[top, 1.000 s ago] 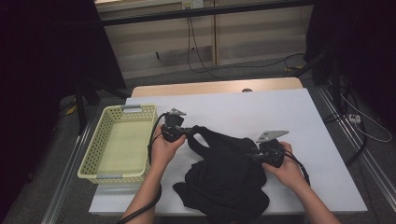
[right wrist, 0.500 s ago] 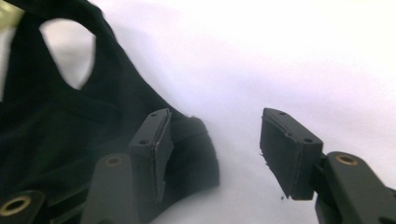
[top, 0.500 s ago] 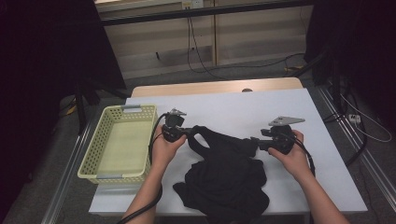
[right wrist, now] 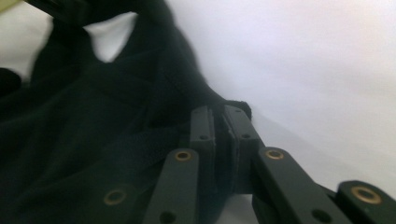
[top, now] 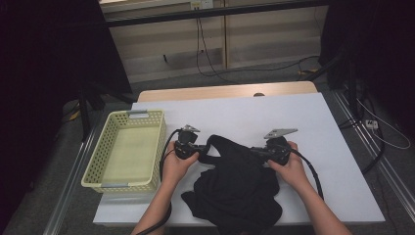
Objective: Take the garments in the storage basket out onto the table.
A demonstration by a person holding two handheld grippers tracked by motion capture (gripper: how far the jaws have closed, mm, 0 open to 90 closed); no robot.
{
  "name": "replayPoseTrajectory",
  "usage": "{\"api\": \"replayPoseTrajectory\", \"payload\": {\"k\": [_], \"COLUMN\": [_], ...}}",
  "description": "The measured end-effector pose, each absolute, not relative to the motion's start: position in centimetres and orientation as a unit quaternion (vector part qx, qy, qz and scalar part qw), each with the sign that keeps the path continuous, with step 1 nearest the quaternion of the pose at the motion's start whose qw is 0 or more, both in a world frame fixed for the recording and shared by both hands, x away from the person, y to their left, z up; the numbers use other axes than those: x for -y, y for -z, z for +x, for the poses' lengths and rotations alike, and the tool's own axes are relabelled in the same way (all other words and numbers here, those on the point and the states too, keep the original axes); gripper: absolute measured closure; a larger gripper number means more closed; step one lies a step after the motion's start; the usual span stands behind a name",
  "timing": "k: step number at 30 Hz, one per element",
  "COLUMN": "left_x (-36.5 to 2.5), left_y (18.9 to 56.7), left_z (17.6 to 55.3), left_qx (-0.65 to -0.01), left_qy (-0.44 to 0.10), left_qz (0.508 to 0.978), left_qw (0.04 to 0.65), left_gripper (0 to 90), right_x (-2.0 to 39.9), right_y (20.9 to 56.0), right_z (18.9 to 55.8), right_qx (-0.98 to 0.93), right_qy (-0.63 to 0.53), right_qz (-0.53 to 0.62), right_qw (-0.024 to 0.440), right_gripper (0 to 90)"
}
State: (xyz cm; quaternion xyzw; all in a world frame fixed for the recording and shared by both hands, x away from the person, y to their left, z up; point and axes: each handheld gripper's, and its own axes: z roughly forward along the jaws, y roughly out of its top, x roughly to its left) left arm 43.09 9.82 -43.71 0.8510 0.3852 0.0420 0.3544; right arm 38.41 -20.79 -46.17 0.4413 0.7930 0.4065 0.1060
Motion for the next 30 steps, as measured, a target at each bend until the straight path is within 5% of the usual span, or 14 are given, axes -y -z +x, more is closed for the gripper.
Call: {"api": "replayPoseTrajectory", "payload": {"k": [10, 30], "left_x": [-9.7, -9.5], "left_y": [44.5, 44.4], "left_z": [41.1, 35.5], "left_qx": [-0.36, -0.316], "left_qy": [-0.02, 0.047], "left_qz": [0.864, 0.877], "left_qw": [0.352, 0.359], "left_gripper": [84.3, 84.7], "right_x": [18.0, 17.1], "right_y": [46.3, 46.2], "right_z": [35.9, 34.8], "right_qx": [-0.816, -0.836], "right_qy": [-0.435, -0.436], "right_qz": [0.373, 0.327], "right_qw": [0.068, 0.064], "right_gripper": [86.3, 86.4]}}
